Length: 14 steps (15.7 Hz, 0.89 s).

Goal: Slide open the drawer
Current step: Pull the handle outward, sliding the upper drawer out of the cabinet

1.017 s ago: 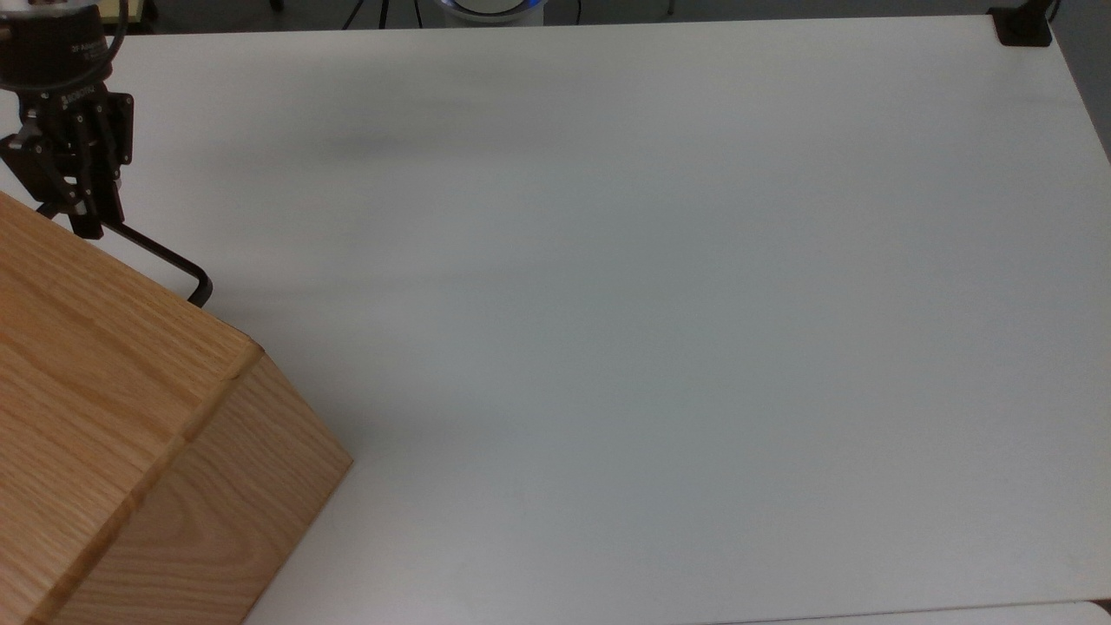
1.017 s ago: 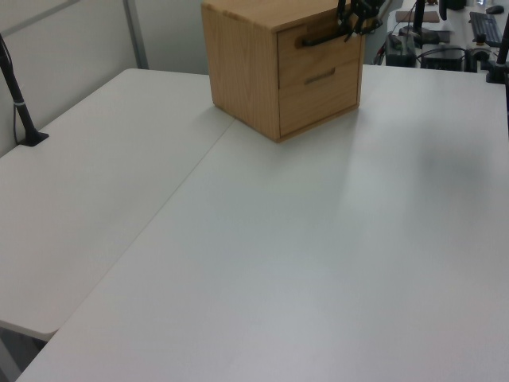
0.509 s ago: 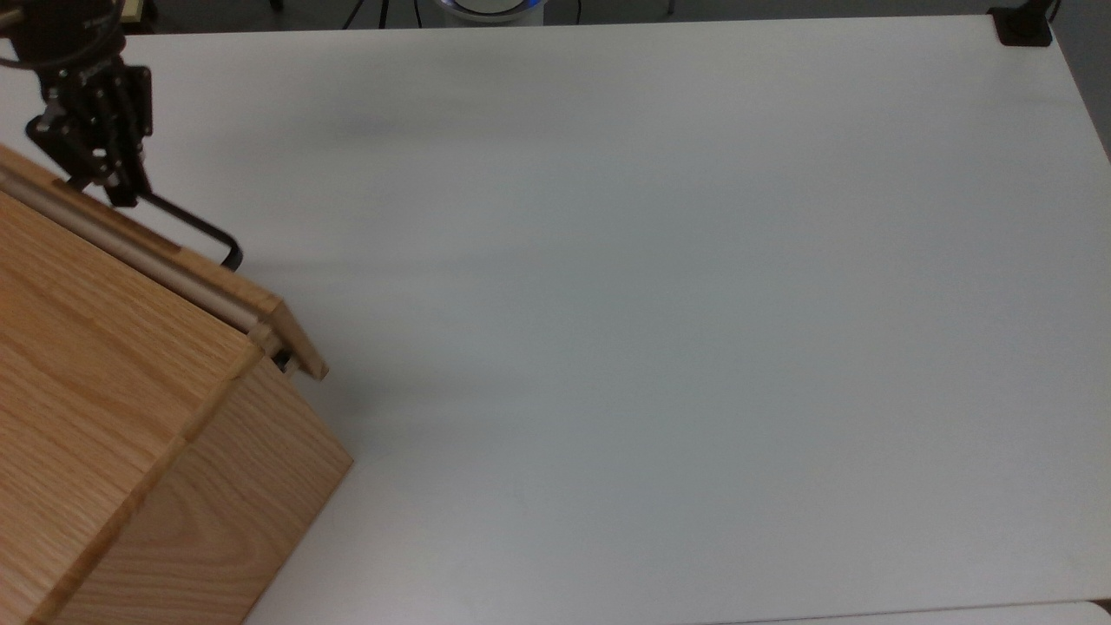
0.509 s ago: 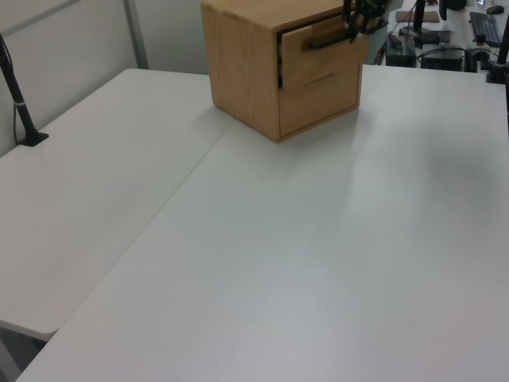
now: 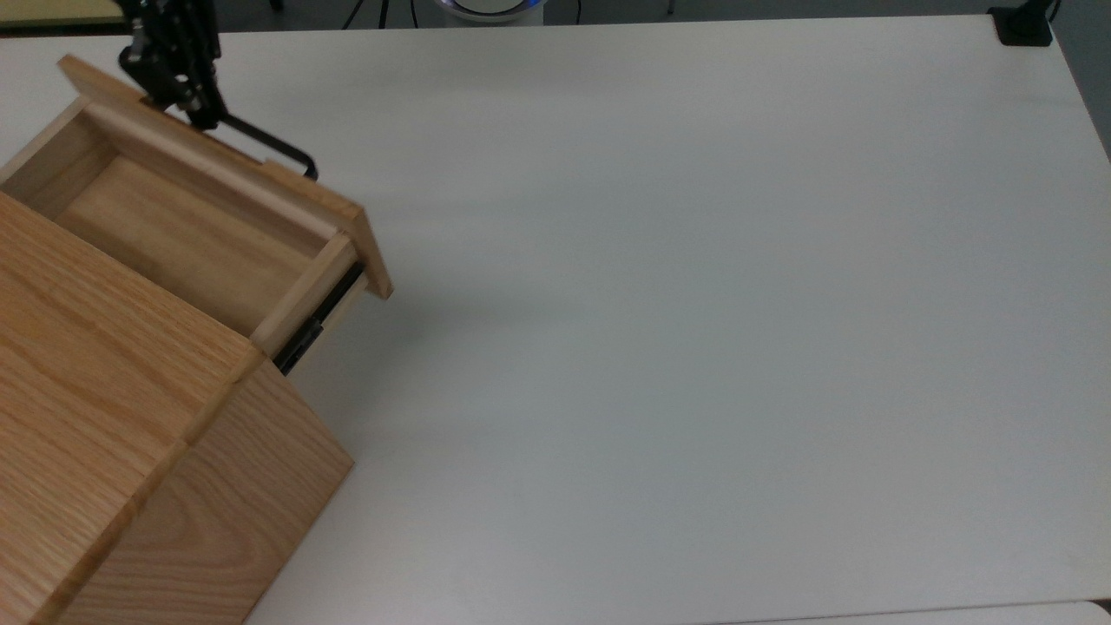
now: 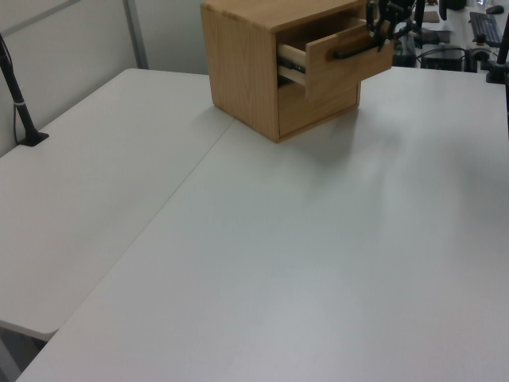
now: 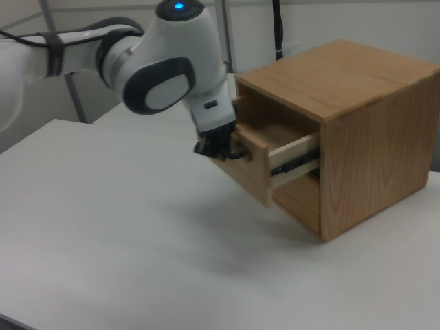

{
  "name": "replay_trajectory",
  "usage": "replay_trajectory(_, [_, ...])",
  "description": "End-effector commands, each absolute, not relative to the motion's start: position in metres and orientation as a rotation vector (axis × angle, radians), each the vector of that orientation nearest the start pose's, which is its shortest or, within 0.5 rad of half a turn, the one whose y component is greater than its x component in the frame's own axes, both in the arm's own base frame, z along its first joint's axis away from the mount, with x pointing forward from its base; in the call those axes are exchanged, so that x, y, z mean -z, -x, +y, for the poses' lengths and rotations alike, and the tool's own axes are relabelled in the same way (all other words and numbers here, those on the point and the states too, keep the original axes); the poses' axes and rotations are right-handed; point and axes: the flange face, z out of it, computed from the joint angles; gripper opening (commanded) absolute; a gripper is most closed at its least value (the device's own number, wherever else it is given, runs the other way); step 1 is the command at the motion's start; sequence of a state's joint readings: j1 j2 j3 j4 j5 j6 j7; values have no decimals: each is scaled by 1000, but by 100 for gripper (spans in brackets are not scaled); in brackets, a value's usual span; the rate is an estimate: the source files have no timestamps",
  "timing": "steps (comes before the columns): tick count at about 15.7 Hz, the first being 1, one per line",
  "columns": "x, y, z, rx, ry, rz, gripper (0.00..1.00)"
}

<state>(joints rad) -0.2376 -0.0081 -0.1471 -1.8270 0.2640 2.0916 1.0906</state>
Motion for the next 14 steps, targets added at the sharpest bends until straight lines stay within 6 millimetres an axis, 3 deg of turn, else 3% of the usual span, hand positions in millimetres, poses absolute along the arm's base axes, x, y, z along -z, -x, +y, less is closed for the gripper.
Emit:
replay_trajectory(1, [-583,-509,-147,210,2120,1829,14])
replay_trajectory(6, [-585,-482,-123,136,2177,1796,16])
replay_trajectory(9, [-581,-476,-120,63,2217,1796,25])
replay_trajectory(11, [-581,-474,-117,26,2234,1794,41])
replay_trajectory(12, [-581,-473,-117,23,2237,1794,72])
replay_trajectory(13, [-582,-474,-117,25,2237,1793,93])
replay_trajectory(14, [-586,-474,-118,35,2233,1792,98])
